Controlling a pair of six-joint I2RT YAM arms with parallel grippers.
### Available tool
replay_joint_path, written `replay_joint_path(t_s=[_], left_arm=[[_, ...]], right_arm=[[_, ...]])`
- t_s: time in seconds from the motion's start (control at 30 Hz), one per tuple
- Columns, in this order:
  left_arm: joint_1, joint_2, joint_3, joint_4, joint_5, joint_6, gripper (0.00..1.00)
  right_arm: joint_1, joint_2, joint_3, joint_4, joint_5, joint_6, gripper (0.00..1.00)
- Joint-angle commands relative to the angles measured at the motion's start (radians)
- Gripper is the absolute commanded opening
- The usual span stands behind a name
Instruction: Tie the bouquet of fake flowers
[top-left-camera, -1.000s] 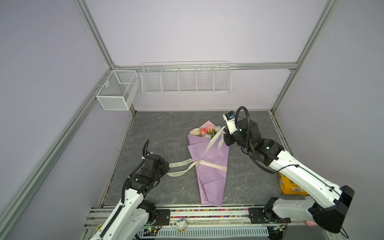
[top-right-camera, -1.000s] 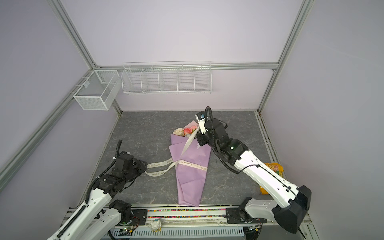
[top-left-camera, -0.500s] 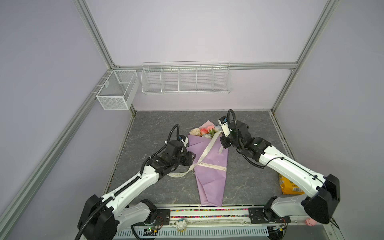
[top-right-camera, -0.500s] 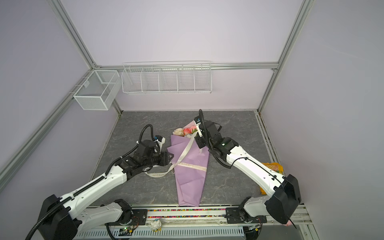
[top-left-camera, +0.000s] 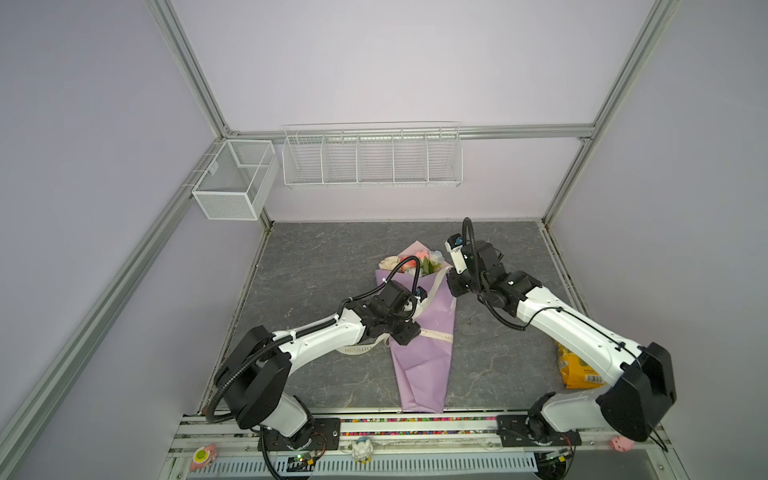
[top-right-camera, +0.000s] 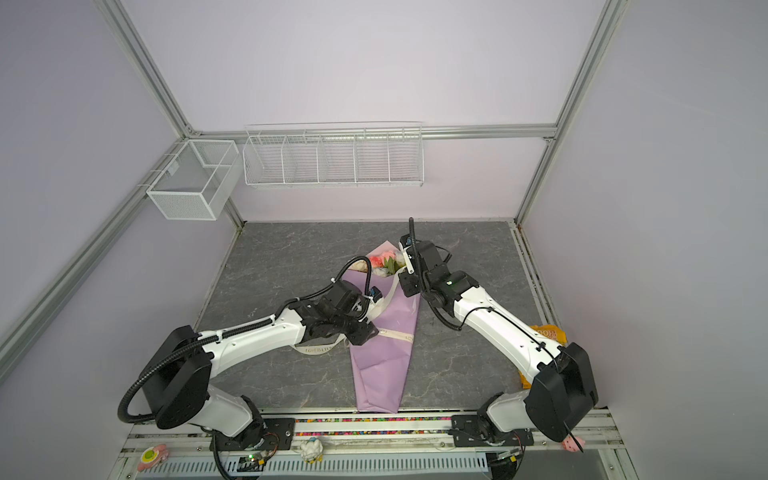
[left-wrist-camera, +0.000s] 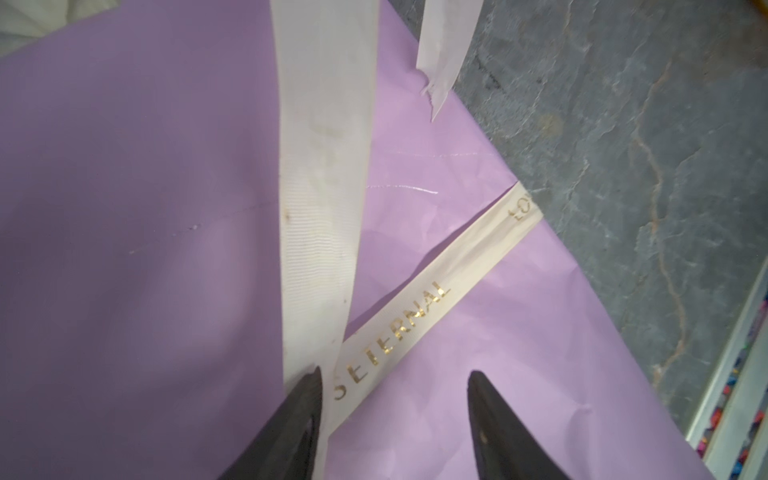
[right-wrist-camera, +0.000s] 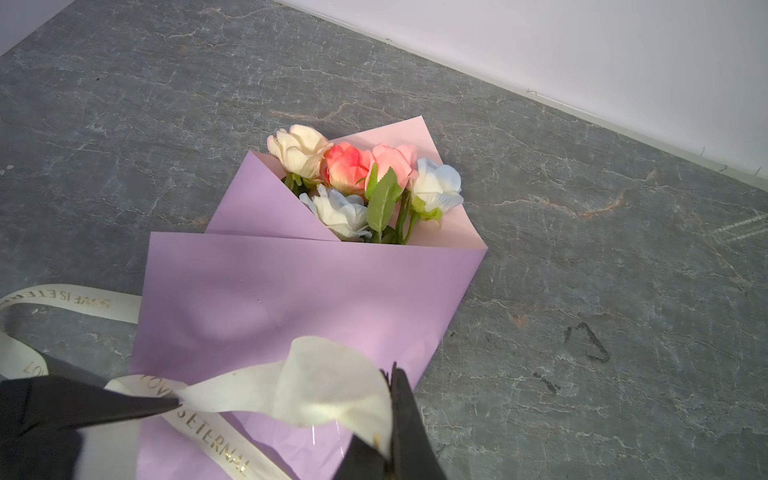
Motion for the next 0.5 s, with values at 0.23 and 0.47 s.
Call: replay_joint_path(t_s=[0.23, 0.47], left_arm=[[0.0, 0.103, 0.088, -0.165, -0.094, 0.169, 0.55], [-0.002, 0.144, 0.087, -0.2, -0.107, 0.186, 0.48]], right_arm=[[-0.039, 0.006, -0.031, 0.017, -0.06, 0.058, 0.09], [-0.059, 0.024, -0.023, 0.017, -0.1, 0.081, 0.09]])
